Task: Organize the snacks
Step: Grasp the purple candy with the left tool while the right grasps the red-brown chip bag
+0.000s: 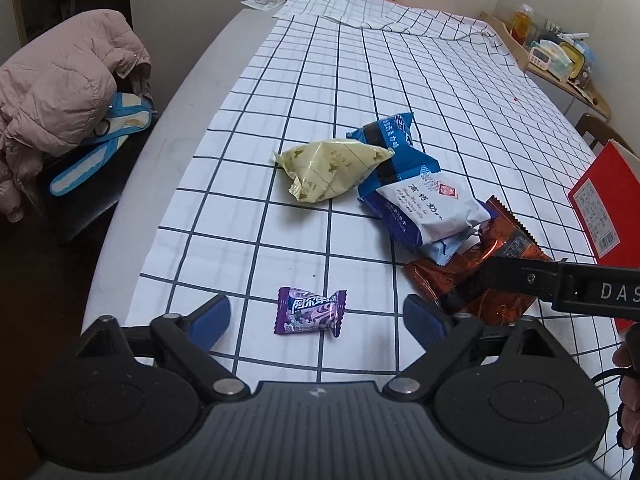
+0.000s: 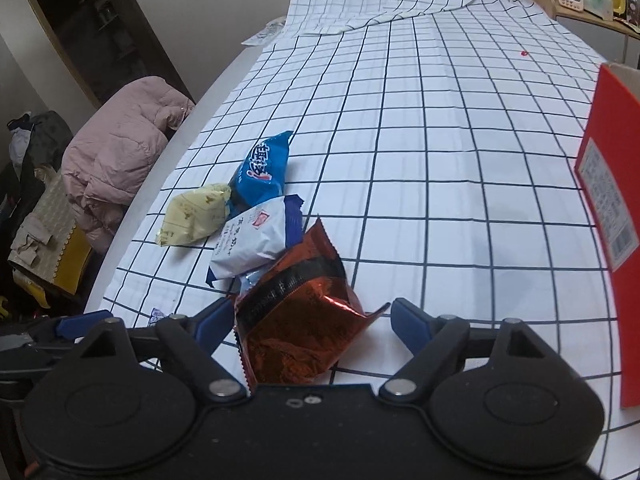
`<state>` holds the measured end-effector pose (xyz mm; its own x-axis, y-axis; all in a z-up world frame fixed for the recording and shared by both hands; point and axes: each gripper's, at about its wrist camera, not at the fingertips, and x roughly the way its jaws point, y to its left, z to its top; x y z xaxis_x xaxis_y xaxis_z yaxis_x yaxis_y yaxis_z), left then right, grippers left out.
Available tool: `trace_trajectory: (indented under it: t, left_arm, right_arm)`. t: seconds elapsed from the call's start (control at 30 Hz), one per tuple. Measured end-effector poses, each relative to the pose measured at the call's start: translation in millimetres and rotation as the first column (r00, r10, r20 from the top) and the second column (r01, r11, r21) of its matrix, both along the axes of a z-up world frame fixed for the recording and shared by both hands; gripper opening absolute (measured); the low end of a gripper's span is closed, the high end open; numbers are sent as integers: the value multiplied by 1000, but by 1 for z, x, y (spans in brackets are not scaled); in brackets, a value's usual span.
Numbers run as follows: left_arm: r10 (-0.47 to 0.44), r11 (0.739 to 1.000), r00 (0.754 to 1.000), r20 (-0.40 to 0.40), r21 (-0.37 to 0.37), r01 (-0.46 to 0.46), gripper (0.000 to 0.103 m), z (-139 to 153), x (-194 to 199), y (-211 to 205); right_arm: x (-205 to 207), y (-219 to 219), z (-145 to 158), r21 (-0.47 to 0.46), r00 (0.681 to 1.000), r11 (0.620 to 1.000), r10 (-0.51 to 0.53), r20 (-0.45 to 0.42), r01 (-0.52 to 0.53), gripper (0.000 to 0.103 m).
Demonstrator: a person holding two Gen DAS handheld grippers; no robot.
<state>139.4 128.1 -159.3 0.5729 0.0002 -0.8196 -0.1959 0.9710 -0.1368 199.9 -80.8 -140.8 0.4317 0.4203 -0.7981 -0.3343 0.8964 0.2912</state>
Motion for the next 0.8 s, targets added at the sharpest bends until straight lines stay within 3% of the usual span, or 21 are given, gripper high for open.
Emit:
trace_trajectory:
  t: [0.2, 0.37, 0.47, 0.6, 0.8]
  left_arm:
    - [2, 1000, 1000, -8, 10, -2, 72, -6, 2, 2]
    - [-13, 1000, 1000, -9, 13, 13, 43, -3, 2, 0]
    - [-20, 1000, 1000, -11, 13, 20, 34, -3, 1, -2]
    - [-33, 999, 999, -16, -3, 33, 27, -2, 1, -2]
    - [-48, 999, 999, -19, -15, 48, 25, 2, 1, -8]
  right_arm:
    - [2, 6, -4, -1, 1000, 1000, 1, -12, -1, 80]
    - [1, 7, -4, 5, 1000, 1000, -6, -19, 6, 70]
    - [0, 6, -4, 1, 1000, 1000, -14, -19, 14, 63]
    - [-4, 2, -3, 8, 1000, 1000, -14, -19, 14, 53]
    - [-12, -1, 7, 35, 1000, 999, 4, 4, -4, 38]
